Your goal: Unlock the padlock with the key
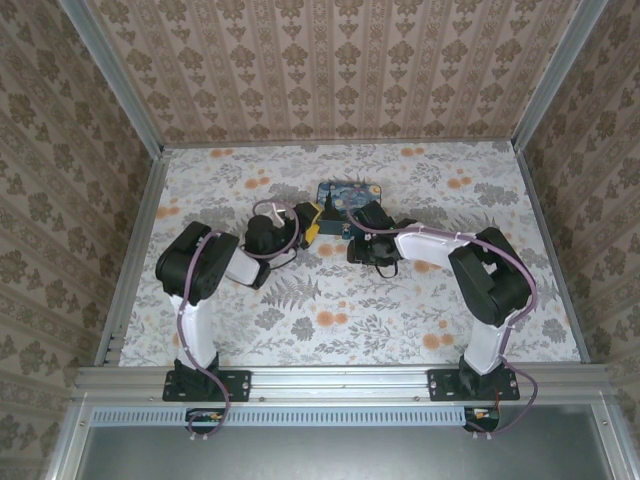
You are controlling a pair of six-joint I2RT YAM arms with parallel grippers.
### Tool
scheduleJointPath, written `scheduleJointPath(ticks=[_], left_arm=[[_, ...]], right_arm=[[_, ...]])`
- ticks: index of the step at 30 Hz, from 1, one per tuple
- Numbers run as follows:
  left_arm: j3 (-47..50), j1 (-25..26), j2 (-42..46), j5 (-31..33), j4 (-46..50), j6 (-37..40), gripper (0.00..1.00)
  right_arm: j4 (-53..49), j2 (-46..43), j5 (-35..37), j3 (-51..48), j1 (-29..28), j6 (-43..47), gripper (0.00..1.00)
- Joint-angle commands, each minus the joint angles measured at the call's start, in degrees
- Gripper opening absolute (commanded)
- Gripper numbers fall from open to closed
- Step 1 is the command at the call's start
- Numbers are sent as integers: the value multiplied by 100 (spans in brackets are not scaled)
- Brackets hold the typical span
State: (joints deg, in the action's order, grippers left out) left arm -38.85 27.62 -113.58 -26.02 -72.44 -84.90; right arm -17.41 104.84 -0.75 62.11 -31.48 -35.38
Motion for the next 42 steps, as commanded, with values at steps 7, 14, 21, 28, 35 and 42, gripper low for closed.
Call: scheduleJointPath(ticks=[7, 14, 21, 28, 35, 42], left_arm=[[-48, -64, 798, -279, 1070, 755, 81], [-232, -59, 1691, -244, 2741, 1623, 81], [-385, -55, 2238, -243, 3904, 2286, 81], [-623, -1, 2433, -489, 4678, 2781, 81], [-916, 290, 2508, -765, 4870, 2886, 81], [-882, 380, 2474, -755, 4756, 2558, 80]], right_arm=[[-445, 445, 480, 239, -190, 102, 41], [-114, 364, 310, -78, -200, -18, 0], [668, -741, -323, -944, -29, -52, 0], [2261, -2053, -2448, -2059, 761, -108, 0], [3250, -2121, -4360, -2170, 1242, -162, 0], [4416, -1769, -4664, -2122, 1292, -924, 0]])
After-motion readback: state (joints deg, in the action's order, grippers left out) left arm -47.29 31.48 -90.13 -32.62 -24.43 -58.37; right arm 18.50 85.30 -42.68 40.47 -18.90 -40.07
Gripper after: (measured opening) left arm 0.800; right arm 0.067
